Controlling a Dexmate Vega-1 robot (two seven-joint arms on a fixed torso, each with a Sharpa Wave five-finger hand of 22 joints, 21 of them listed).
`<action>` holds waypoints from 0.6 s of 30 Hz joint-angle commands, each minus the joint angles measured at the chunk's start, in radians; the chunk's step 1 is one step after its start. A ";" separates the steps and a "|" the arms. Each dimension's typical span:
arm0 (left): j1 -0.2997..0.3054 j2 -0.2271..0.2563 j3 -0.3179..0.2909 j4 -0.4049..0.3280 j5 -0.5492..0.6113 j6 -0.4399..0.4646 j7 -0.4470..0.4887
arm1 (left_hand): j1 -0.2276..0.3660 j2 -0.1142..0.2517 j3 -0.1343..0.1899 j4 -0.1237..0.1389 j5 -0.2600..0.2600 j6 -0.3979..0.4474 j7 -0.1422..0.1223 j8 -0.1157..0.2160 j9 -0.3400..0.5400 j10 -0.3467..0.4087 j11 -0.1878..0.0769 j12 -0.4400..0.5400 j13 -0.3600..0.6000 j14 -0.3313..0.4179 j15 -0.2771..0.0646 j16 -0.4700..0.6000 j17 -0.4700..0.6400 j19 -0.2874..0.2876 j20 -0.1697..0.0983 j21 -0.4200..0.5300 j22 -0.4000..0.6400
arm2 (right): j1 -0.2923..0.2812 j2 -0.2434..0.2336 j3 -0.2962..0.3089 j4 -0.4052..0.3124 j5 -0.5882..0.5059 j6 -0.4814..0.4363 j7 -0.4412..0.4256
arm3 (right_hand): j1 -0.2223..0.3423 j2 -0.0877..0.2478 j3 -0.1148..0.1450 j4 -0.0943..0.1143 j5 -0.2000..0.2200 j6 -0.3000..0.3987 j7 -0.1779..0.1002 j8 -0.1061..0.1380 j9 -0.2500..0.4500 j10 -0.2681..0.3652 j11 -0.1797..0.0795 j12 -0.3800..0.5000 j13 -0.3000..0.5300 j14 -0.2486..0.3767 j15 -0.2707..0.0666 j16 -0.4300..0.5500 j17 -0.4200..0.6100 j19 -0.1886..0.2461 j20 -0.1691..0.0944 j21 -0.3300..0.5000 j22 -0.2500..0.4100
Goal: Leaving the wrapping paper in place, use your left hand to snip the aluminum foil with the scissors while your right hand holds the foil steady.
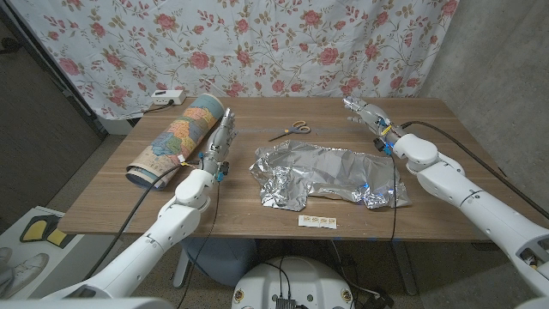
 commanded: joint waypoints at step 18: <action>0.066 0.006 -0.009 -0.058 0.014 -0.007 0.039 | 0.012 0.004 0.000 -0.010 -0.001 0.006 -0.002 0.004 0.002 -0.004 0.004 0.003 0.003 -0.011 -0.001 0.007 0.002 -0.005 -0.003 0.008 0.003 | 0.091 -0.043 -0.091 -0.044 -0.259 -0.044 0.002 | 0.067 0.019 0.030 -0.031 -0.013 0.010 -0.018 0.013 -0.001 0.028 -0.041 0.011 -0.007 0.008 -0.005 0.008 -0.010 -0.006 0.005 0.008 0.003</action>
